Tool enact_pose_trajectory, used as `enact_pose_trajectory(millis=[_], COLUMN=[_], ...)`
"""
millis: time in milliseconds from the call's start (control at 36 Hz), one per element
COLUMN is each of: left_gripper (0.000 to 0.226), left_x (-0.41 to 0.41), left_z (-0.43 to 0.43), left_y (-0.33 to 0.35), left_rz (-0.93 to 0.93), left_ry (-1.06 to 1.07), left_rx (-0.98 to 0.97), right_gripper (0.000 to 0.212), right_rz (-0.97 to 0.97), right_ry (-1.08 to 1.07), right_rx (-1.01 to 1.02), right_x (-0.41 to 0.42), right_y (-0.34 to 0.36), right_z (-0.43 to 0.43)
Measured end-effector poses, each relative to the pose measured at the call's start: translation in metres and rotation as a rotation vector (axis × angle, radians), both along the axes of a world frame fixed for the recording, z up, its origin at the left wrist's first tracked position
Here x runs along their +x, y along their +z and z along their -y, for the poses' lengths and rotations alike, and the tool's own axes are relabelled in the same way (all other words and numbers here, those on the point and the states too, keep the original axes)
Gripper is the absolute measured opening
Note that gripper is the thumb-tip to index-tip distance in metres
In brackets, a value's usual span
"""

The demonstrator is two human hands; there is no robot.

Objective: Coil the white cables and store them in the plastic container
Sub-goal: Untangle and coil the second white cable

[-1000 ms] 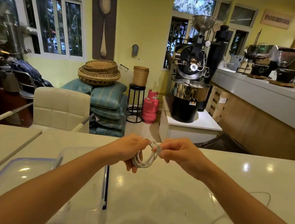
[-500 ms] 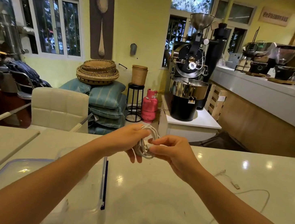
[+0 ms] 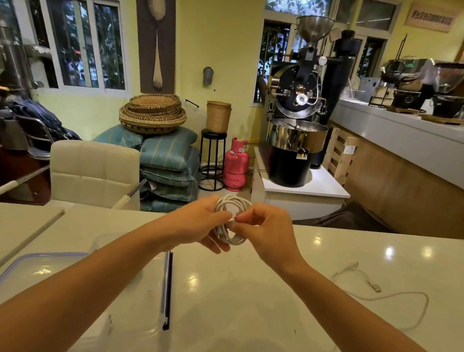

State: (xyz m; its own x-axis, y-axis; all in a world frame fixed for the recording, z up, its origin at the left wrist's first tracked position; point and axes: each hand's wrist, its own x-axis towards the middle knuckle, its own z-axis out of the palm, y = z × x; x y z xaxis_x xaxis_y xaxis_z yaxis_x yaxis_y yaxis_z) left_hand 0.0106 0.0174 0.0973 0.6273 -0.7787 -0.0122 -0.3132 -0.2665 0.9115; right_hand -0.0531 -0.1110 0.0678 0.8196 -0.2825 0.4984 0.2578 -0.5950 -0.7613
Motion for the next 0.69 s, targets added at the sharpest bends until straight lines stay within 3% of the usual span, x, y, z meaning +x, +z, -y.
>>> enact_pose_trajectory(millis=[56,194,333,500,694], left_gripper=[0.022,0.020,0.016,0.018,0.020], left_x=[0.001,0.006,0.008,0.009,0.015], left_z=[0.002,0.005,0.005,0.007,-0.002], left_y=[-0.002,-0.007,-0.011,-0.014,-0.023], left_rz=[0.031,0.060,-0.053,-0.051,-0.064], left_ry=[0.032,0.100,0.126,0.156,0.198], left_rx=[0.004,-0.012,-0.068,-0.119,-0.093], right_gripper=[0.006,0.015,0.020,0.020,0.016], right_rz=[0.055,0.033,0.004,-0.009,-0.111], right_ry=[-0.051,-0.009,0.040,0.021,0.079], right_rx=[-0.175,-0.358,-0.371,-0.322,-0.415], right_x=[0.001,0.001,0.000,0.005,0.011], right_y=[-0.002,-0.003,-0.004,-0.004,-0.008], right_z=[0.000,0.002,0.004,0.003,0.002])
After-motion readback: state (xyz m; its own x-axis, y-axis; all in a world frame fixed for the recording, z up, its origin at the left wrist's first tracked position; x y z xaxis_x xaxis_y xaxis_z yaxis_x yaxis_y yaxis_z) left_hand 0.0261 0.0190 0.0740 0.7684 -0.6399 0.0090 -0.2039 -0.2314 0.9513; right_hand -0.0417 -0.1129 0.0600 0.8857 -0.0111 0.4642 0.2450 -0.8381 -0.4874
